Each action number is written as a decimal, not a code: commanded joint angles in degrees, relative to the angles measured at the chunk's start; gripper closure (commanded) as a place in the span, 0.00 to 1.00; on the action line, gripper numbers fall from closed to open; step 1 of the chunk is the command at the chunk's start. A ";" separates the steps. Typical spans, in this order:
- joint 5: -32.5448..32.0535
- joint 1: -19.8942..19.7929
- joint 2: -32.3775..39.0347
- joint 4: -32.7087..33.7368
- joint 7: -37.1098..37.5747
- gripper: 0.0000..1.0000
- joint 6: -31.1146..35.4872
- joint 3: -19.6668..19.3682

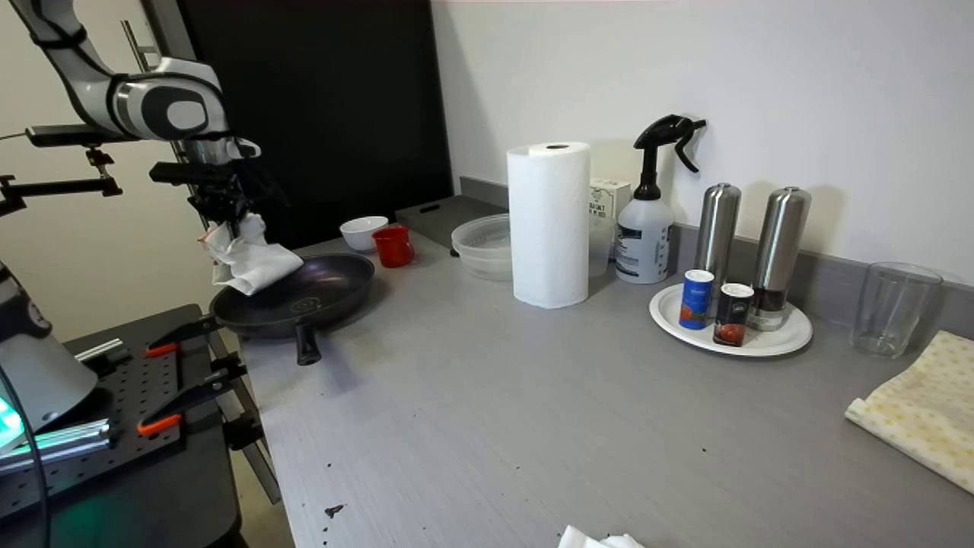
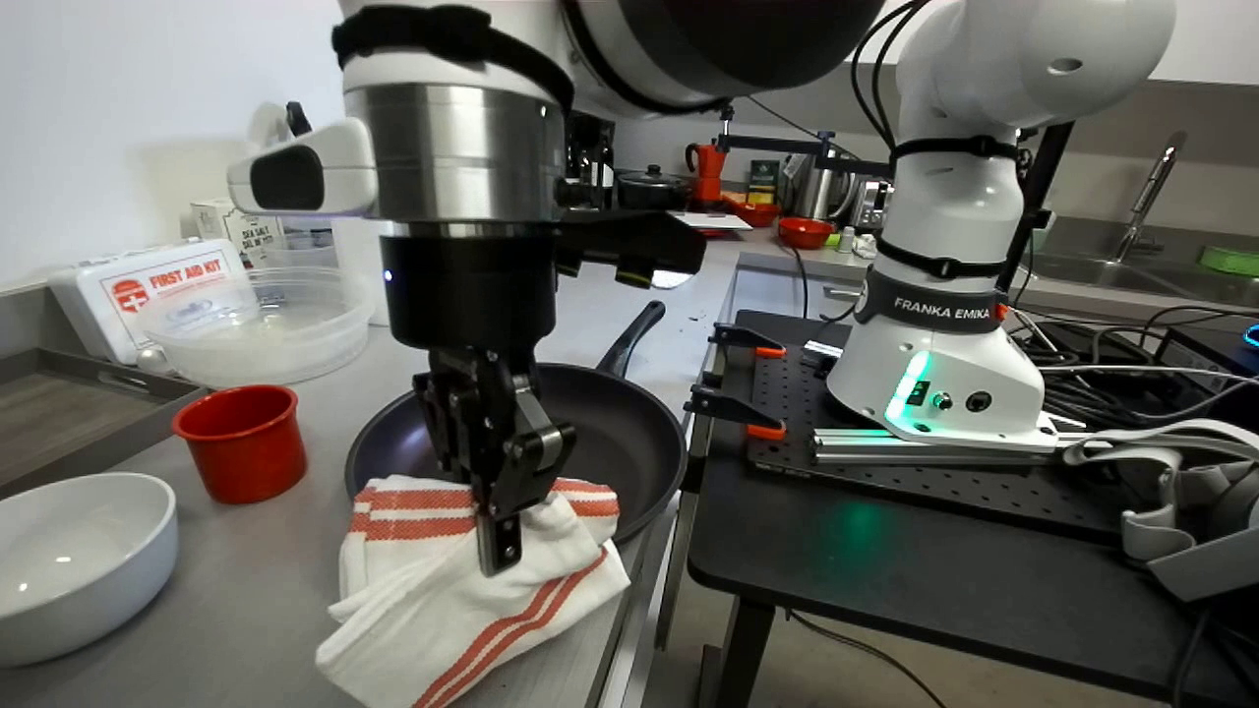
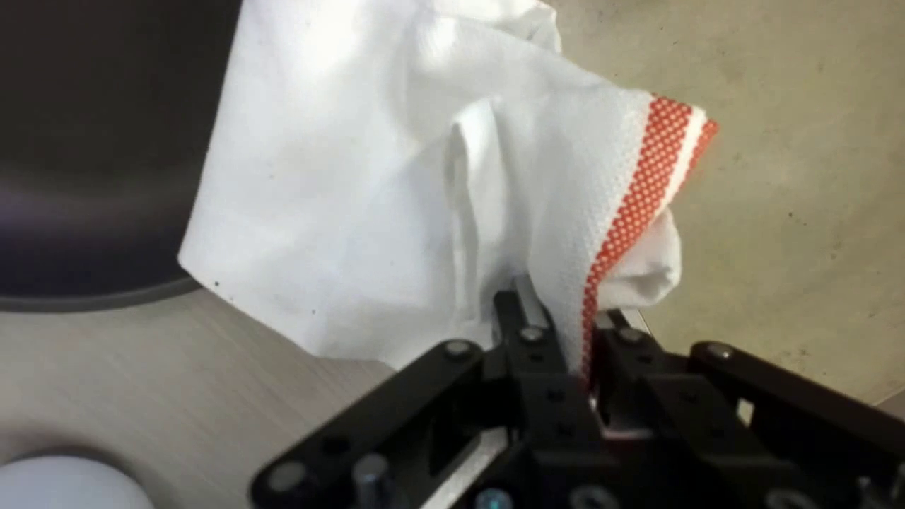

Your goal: Use the white tea towel to wipe the grey pan

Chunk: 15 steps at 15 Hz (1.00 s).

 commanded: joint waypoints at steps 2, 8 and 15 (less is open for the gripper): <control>-10.28 9.20 -5.45 1.60 11.86 0.97 -3.53 -6.06; -23.53 14.92 -3.58 9.53 24.81 0.97 -10.43 -9.99; -26.82 18.41 3.50 20.12 27.79 0.97 -17.65 -13.62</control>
